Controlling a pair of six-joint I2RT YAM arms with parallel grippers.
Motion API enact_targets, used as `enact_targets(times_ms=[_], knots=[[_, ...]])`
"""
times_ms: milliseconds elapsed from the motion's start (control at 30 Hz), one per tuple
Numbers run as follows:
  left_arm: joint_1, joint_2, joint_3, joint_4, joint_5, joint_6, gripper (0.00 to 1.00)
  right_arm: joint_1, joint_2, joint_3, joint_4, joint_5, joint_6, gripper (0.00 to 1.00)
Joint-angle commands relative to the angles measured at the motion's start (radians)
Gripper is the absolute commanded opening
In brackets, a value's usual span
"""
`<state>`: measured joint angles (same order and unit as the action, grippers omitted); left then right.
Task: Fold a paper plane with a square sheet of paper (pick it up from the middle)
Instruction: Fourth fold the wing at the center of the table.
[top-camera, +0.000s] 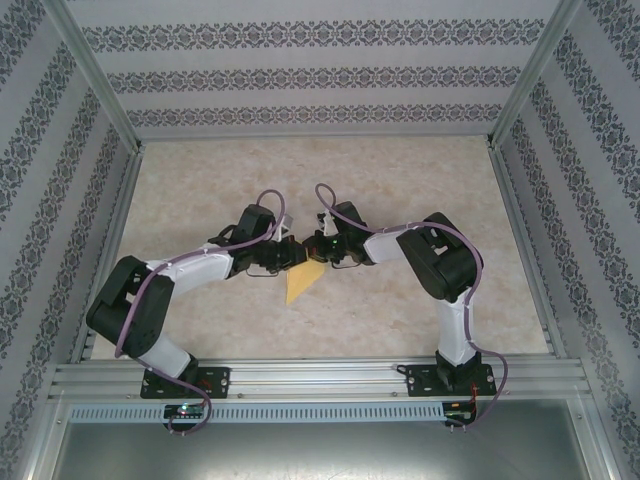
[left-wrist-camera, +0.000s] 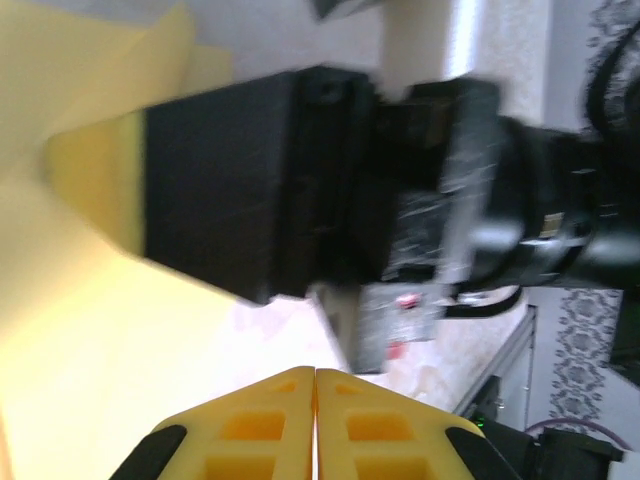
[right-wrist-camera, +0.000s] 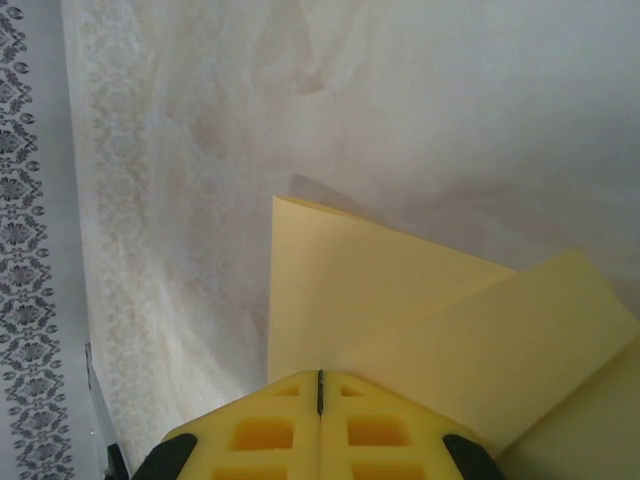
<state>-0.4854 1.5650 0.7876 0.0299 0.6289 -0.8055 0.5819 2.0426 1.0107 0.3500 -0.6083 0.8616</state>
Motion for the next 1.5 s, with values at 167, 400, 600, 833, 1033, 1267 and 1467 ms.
enact_targets(times_ms=[167, 400, 600, 833, 1033, 1267, 1467], knots=[[-0.003, -0.114, -0.109, -0.13, -0.137, -0.006, 0.06, 0.019, 0.03, -0.03, -0.075, 0.059, -0.001, 0.03], [-0.002, 0.01, -0.051, -0.047, -0.056, -0.019, 0.07, 0.022, 0.026, -0.031, -0.075, 0.065, -0.001, 0.03], [-0.008, 0.106, -0.008, -0.003, -0.011, -0.023, 0.08, 0.026, 0.034, -0.027, -0.074, 0.062, 0.002, 0.03], [-0.012, 0.111, 0.019, -0.014, -0.032, 0.003, 0.1, 0.029, 0.039, -0.026, -0.074, 0.062, 0.003, 0.04], [-0.013, 0.186, 0.063, -0.062, -0.048, 0.033, 0.1, 0.03, 0.044, -0.025, -0.072, 0.063, 0.005, 0.03], [-0.024, 0.213, 0.028, -0.12, -0.058, 0.059, 0.09, 0.029, 0.042, -0.031, -0.072, 0.066, 0.005, 0.04], [-0.025, 0.14, -0.072, -0.172, -0.013, 0.084, 0.1, 0.025, 0.039, -0.032, -0.077, 0.073, 0.004, 0.04]])
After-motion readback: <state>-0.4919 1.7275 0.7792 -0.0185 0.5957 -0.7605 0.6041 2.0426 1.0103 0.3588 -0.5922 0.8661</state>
